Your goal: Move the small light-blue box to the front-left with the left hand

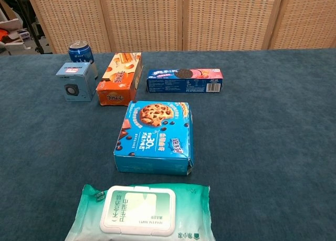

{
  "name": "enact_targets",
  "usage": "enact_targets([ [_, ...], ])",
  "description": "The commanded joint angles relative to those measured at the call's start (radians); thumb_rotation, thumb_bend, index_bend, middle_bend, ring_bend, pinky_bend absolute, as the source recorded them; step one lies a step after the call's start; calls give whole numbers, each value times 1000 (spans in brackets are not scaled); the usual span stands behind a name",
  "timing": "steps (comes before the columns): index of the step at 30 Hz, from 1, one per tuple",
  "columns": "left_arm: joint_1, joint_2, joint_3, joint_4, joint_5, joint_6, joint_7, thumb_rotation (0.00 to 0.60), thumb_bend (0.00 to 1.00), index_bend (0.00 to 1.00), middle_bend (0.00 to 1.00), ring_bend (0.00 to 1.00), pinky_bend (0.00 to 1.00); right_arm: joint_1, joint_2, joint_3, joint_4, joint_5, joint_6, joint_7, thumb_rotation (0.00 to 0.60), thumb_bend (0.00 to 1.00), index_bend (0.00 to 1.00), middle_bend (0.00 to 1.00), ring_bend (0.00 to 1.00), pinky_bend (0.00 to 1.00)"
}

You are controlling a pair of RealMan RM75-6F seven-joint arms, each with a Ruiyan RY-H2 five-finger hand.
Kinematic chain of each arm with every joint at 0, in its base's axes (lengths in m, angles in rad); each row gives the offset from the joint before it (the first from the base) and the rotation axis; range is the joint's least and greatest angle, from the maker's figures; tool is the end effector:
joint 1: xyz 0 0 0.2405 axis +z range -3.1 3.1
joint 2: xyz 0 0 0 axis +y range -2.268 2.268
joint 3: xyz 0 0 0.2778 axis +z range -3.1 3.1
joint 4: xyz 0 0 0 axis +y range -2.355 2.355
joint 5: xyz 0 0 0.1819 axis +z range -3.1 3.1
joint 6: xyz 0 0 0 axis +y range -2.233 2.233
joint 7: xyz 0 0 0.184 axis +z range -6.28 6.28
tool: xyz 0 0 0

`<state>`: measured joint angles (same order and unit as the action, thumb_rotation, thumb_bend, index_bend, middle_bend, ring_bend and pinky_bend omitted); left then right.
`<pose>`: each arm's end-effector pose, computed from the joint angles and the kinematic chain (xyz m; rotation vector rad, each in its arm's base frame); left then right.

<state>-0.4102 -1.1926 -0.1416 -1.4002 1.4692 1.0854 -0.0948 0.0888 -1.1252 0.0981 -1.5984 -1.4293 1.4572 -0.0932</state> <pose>-0.2905 0.3413 0.1469 -1.6658 -0.9041 -0.8741 -0.3294 -0.2302 0.2023 1.3448 -0.8442 0.8168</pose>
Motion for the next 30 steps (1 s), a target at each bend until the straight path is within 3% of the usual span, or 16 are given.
enact_targets([
  [1, -102, -71, -14, 106, 29, -107, -84, 600, 0, 0, 0, 0, 0, 4, -4, 5, 8, 15, -11, -3, 600, 0, 0, 0, 0, 0],
  [7, -230, -181, -40, 245, -26, -265, -107, 600, 0, 0, 0, 0, 0, 12, -10, 14, 20, 41, -30, -6, 600, 0, 0, 0, 0, 0],
  [30, -412, -366, -92, 488, -171, -424, -20, 600, 0, 0, 0, 0, 0, 24, -23, 27, 40, 90, -60, -20, 600, 0, 0, 0, 0, 0],
])
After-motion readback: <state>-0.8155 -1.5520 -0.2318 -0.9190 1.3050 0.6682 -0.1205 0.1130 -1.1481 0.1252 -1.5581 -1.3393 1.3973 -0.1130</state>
